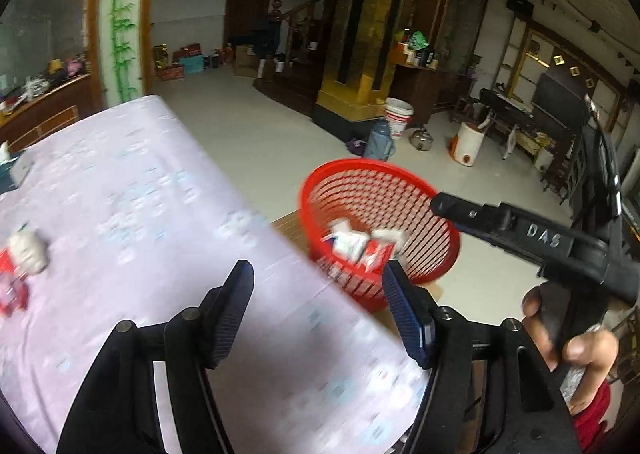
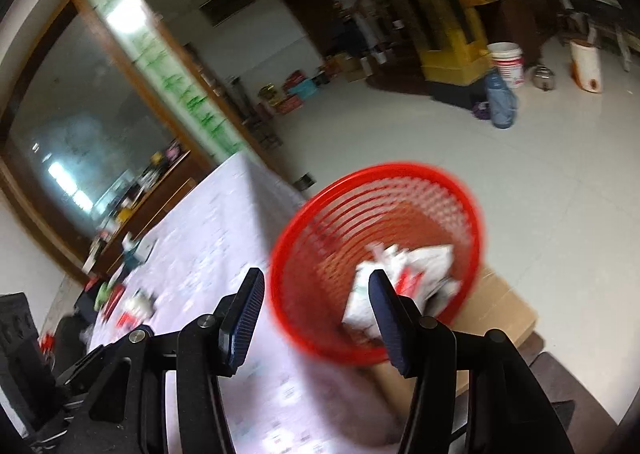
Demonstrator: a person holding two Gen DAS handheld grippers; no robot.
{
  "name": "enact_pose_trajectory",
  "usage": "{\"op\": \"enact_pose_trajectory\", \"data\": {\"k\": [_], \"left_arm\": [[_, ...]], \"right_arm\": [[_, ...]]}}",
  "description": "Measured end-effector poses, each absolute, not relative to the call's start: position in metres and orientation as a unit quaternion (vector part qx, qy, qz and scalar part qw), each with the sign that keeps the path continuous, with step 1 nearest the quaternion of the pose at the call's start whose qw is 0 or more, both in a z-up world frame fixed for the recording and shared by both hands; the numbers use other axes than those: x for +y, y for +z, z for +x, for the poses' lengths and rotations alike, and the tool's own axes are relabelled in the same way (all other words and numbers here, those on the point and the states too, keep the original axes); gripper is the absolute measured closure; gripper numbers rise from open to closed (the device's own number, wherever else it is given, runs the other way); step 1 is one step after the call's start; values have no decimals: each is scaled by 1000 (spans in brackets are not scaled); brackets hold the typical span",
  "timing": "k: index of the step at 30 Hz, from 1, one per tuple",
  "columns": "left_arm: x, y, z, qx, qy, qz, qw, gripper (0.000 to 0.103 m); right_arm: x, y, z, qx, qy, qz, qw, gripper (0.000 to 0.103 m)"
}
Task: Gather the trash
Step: 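Return to the table and grasp the clear plastic bags with the left gripper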
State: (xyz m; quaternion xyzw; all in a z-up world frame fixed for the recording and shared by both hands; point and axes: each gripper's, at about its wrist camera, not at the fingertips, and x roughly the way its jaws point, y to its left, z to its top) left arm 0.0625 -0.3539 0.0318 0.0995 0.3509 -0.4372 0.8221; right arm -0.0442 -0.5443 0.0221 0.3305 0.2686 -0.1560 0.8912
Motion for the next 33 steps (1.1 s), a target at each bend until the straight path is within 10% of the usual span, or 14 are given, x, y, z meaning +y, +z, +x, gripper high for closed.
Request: {"op": "enact_pose_trajectory", "data": {"k": [33], "left_arm": [[31, 15, 272, 403, -110, -53, 907, 34]], "right_arm": [[-324, 7, 58, 394, 34, 177, 902, 44]]}}
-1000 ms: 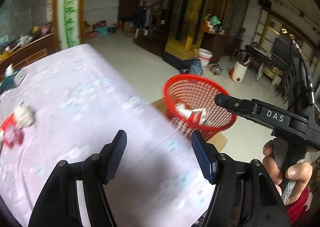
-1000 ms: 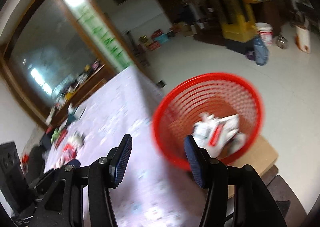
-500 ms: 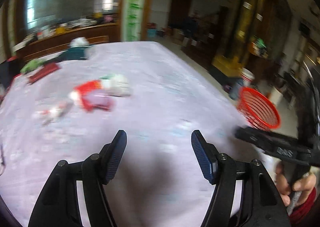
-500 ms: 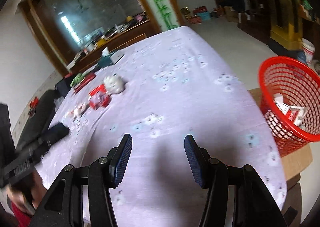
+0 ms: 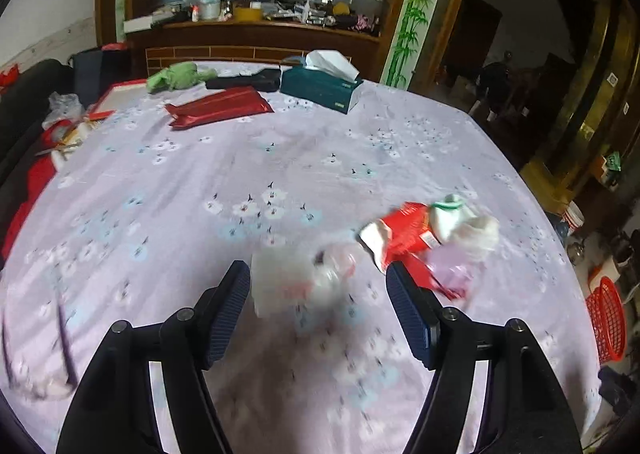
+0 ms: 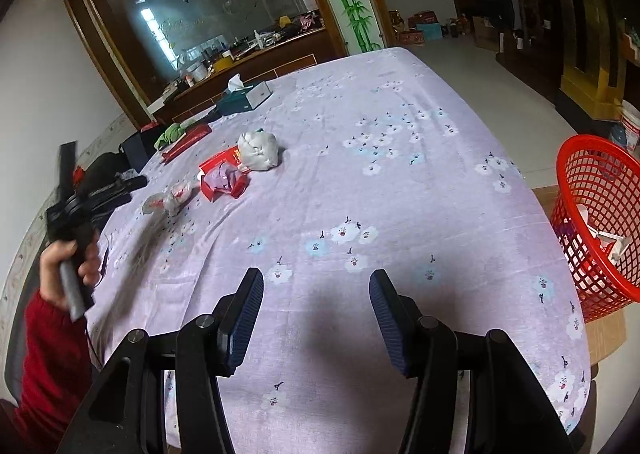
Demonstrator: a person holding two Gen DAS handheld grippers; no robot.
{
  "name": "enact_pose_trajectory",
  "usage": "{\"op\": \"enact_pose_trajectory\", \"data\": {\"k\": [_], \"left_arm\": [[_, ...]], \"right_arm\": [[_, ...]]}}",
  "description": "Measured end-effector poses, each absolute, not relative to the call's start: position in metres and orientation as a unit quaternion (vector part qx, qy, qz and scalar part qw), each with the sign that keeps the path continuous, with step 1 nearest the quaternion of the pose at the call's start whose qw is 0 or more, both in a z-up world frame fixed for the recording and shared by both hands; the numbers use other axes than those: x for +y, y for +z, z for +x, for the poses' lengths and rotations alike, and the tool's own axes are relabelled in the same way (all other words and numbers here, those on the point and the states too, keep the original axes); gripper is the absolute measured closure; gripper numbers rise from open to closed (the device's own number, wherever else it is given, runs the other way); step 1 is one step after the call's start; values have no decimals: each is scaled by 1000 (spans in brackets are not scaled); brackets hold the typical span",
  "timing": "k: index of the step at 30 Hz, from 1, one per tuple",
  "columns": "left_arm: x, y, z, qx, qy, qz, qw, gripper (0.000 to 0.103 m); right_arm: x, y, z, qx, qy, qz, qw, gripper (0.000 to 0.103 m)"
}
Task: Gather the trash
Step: 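Return to the table and grasp the clear plastic bags with the left gripper, then grasp the red-purple wrapper with the right gripper while the left gripper holds the bags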
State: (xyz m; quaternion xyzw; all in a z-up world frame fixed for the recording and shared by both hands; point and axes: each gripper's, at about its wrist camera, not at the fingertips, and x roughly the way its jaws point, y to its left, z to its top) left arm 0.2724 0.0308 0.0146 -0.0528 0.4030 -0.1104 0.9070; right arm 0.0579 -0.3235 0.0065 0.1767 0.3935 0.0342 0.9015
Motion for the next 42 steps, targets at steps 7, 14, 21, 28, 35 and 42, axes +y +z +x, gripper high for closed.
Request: {"op": "enact_pose_trajectory", "data": {"k": [7, 14, 21, 28, 35, 42], "left_arm": [[27, -17, 312, 441, -150, -80, 881, 34], [-11, -29, 282, 433, -164, 31, 886, 34], [-16, -39, 290, 425, -115, 45, 897, 45], [-6, -28, 269, 413, -117, 19, 903, 56], [10, -10, 199, 387, -133, -24, 912, 56], [21, -14, 149, 365, -126, -51, 921, 56]], "right_arm": [[-322, 5, 64, 402, 30, 172, 899, 44], [-316, 4, 75, 411, 38, 168, 895, 44], [-299, 11, 88, 413, 61, 167, 893, 44], [-284, 18, 113, 429, 80, 160, 885, 44], [-246, 27, 166, 445, 114, 140, 877, 44], [-203, 10, 242, 455, 123, 87, 878, 44]]}}
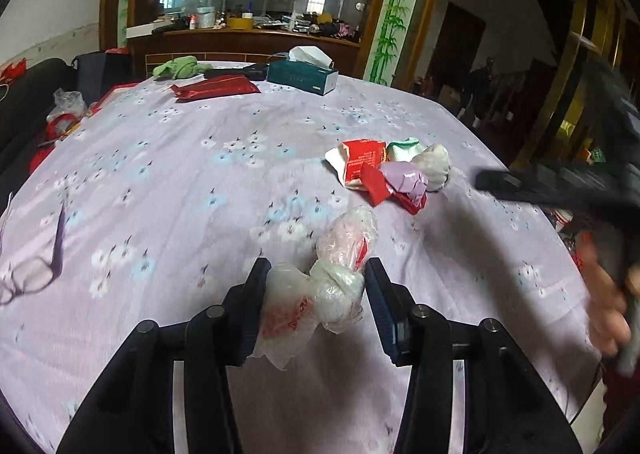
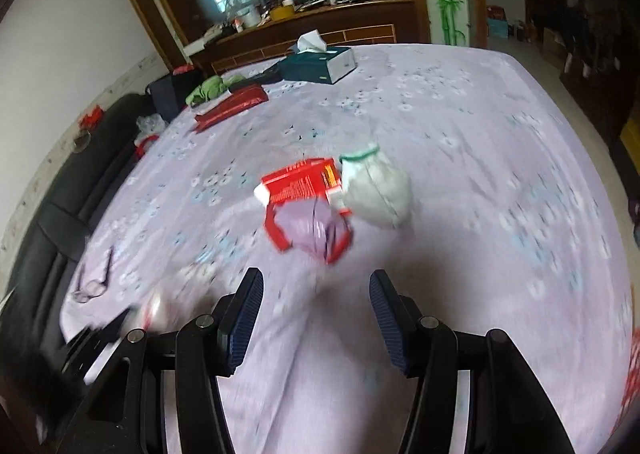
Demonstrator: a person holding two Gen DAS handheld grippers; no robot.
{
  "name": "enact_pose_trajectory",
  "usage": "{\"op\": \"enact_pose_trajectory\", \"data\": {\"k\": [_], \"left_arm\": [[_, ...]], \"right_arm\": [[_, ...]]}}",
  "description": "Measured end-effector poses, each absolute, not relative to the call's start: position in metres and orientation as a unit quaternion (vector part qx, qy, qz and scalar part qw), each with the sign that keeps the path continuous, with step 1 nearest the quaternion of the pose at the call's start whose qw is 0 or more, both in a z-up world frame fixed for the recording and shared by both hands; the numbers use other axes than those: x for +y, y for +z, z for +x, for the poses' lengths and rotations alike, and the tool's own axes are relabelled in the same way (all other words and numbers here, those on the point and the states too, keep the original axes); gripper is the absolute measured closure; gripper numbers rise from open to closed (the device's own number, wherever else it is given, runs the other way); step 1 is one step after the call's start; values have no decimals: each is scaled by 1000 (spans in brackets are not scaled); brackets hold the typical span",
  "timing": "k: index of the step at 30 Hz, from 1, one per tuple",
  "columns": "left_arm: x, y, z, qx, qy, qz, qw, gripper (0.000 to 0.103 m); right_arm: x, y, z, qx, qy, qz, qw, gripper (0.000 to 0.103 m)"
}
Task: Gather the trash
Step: 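Grasp the red-purple wrapper with the right gripper while the left gripper holds the bags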
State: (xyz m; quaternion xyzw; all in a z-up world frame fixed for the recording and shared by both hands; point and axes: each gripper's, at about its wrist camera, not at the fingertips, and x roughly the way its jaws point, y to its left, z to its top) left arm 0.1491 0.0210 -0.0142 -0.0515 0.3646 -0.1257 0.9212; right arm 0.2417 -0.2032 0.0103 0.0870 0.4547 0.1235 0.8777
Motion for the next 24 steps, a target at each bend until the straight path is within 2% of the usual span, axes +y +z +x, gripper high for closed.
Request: {"op": "enact_pose_trajectory", "data": {"k": [12, 13, 14, 17, 24], "left_arm": [[28, -30, 147, 369, -122, -60, 920, 56], [27, -30, 147, 368, -121, -58, 920, 56], [27, -29, 147, 366, -122, -58, 921, 56], [25, -30, 145, 365, -120, -53, 922, 56], [17, -27, 138, 354, -116, -47, 927, 56]], "right_arm": [[-169, -32, 307, 476, 116, 22, 871, 44], [-166, -35, 308, 478, 116, 20, 870, 47], [-164, -37, 306, 477, 117, 16, 871, 55], [-161, -36, 296, 470, 108, 2, 876, 63], [-184, -16, 234, 443, 101, 62, 889, 65]]}}
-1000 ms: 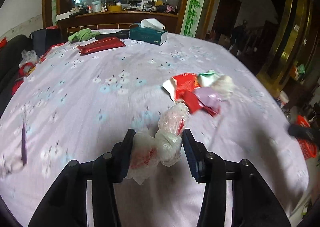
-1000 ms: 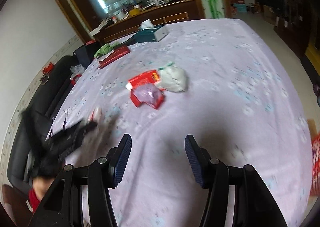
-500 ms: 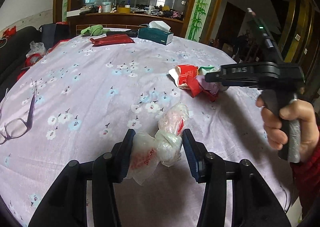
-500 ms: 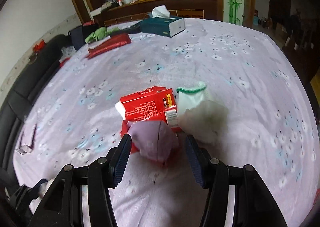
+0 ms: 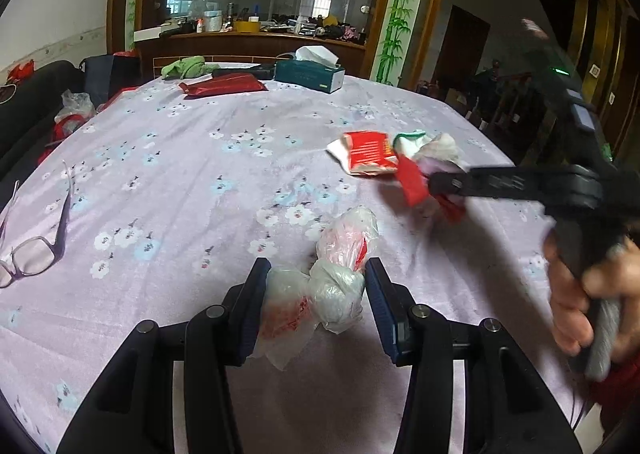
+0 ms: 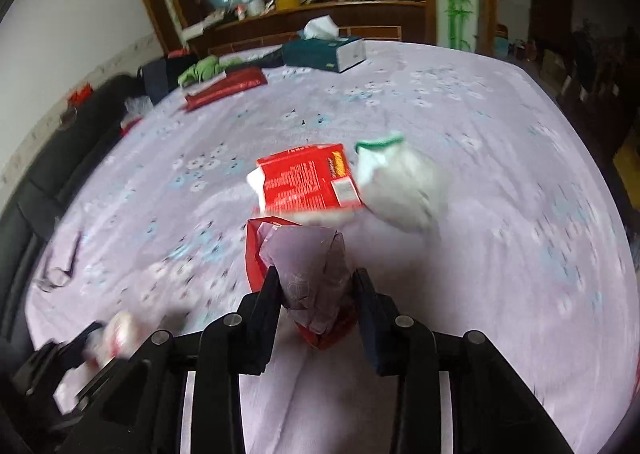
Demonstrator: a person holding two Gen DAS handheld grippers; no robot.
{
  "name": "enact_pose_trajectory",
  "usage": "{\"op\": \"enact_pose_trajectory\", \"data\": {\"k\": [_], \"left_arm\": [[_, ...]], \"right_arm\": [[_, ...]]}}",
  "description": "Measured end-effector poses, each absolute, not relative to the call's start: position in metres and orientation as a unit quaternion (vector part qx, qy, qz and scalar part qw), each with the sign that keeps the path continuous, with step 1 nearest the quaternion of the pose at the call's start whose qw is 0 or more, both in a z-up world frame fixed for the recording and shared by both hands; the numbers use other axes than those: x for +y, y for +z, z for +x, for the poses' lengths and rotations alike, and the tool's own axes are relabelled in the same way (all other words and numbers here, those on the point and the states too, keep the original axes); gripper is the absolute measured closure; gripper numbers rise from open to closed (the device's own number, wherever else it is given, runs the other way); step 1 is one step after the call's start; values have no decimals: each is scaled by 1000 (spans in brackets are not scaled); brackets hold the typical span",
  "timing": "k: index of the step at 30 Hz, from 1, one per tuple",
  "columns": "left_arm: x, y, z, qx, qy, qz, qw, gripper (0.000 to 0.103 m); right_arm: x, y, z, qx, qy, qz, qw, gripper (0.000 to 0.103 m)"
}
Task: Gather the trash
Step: 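Grasp the red-purple wrapper with the right gripper while the left gripper holds the bags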
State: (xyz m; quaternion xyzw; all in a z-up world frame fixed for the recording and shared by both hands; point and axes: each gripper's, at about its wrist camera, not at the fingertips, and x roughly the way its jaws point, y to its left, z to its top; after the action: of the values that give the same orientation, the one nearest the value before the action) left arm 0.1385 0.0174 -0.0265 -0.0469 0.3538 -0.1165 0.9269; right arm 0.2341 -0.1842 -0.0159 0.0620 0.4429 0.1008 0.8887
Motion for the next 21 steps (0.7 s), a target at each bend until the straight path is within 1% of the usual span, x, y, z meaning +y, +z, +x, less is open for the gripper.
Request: {"op": "enact_pose_trajectory", "data": {"k": [5, 10, 15, 21], "left_arm": [[-6, -21, 125, 338, -131, -34, 931, 56], [-34, -21, 115, 328, -146, -17, 933, 56], [-52, -23, 109, 314, -137, 15, 940, 56], [-53, -25, 109, 321, -128, 21, 938, 56]], "right_arm": [[-213, -9, 175, 414, 71, 109, 901, 65], [-240, -13, 140, 381, 29, 143, 913, 65], [-251, -20, 128, 371, 18, 155, 915, 65], [-258, -32, 126, 377, 19, 167, 911, 65]]}}
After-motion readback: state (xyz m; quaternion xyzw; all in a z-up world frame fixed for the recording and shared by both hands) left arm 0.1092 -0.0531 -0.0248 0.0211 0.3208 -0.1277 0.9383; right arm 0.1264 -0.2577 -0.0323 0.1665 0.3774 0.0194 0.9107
